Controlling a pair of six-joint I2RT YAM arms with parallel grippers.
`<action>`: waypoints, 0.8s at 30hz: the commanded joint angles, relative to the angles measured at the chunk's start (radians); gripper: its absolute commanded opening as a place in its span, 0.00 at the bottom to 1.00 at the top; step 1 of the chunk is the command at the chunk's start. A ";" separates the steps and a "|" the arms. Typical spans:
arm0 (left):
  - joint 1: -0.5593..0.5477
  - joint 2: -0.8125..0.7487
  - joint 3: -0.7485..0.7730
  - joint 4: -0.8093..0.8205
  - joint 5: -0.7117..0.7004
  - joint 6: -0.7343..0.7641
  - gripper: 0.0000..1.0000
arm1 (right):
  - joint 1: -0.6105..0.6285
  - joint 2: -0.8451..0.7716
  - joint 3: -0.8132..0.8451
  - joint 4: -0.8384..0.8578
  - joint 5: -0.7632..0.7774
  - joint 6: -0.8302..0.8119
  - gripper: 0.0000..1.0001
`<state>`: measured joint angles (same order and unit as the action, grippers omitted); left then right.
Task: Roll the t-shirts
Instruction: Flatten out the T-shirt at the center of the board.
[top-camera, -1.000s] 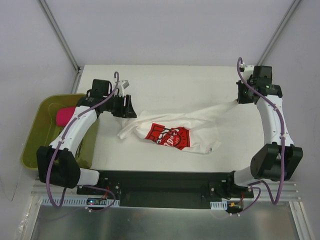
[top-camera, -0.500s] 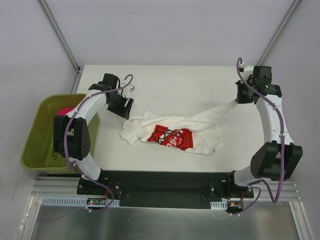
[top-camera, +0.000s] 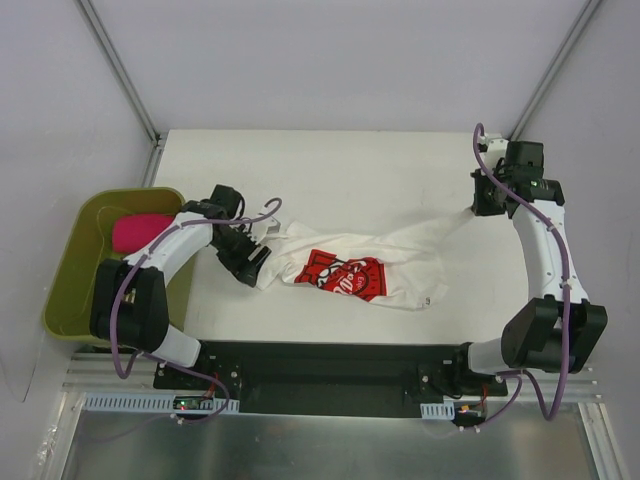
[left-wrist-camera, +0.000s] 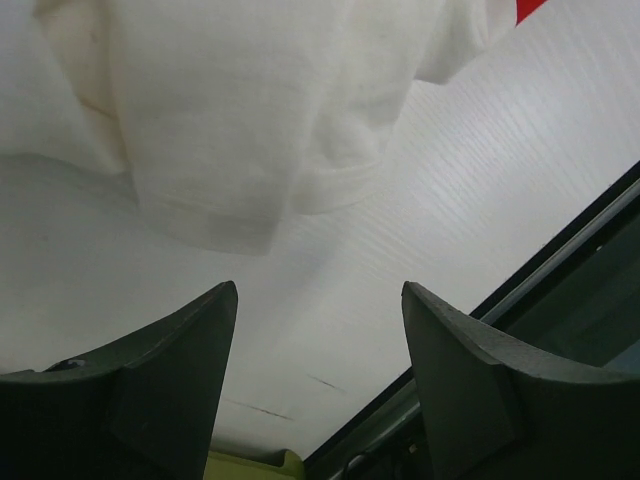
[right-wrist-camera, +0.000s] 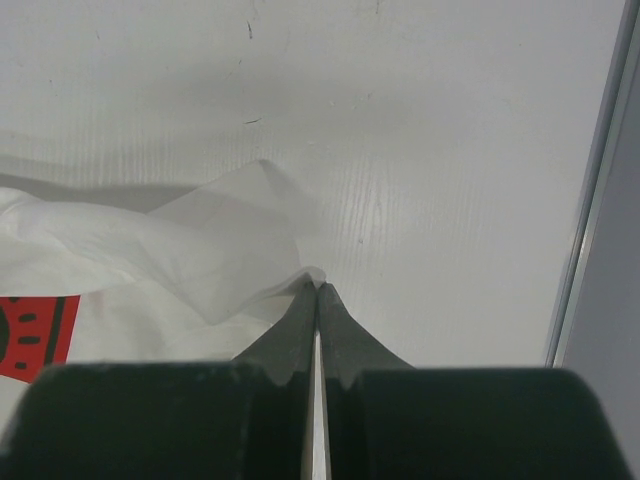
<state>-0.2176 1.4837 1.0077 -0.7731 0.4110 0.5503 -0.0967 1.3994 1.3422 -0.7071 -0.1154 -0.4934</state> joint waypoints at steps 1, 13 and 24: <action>-0.040 -0.008 -0.029 0.018 -0.061 0.082 0.67 | -0.008 -0.022 0.000 0.021 -0.024 0.018 0.01; -0.095 0.130 0.008 0.104 -0.193 0.033 0.47 | -0.008 -0.034 -0.020 0.026 -0.043 0.032 0.01; -0.063 -0.055 0.133 -0.093 -0.132 0.065 0.00 | -0.008 -0.102 0.035 -0.009 -0.052 0.026 0.01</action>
<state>-0.2993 1.5738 1.0271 -0.7189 0.2100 0.5991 -0.0967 1.3800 1.3186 -0.7067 -0.1436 -0.4820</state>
